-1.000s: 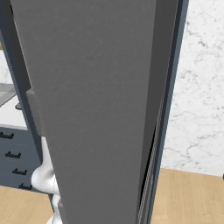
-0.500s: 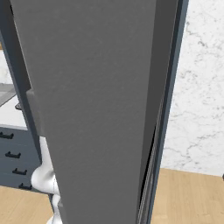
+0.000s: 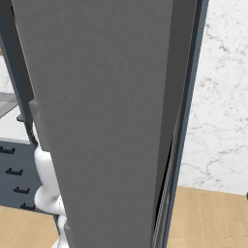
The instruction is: Place one tomato and one fish in each tupperware on the nearby counter, to pack two identical lunches.
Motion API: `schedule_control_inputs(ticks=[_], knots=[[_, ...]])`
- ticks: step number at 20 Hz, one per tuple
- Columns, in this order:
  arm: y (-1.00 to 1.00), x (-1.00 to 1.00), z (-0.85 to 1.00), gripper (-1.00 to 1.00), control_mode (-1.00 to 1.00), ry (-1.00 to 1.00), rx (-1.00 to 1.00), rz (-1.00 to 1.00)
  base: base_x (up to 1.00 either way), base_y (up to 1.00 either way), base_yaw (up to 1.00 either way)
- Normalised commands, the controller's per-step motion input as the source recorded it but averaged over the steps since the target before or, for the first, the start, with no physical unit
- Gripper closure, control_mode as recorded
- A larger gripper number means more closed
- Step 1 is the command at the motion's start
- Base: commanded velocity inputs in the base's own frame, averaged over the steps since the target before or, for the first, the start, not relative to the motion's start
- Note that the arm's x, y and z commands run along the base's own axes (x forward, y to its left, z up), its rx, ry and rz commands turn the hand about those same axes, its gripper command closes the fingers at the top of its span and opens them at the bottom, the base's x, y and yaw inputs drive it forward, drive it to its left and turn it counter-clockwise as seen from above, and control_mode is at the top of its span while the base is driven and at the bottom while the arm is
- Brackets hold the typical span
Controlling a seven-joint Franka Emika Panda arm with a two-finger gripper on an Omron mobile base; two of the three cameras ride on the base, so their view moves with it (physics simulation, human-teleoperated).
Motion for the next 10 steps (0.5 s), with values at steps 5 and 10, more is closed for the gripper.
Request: schedule_control_inputs(ticks=[5,10], knots=[[0.25,-1.0,0.2,1.0,-1.0,0.16,0.0,0.0,0.0,0.0,0.0],[0.21,-1.0,-0.1,1.0,-1.0,0.15,0.0,0.0,0.0,0.0,0.0]])
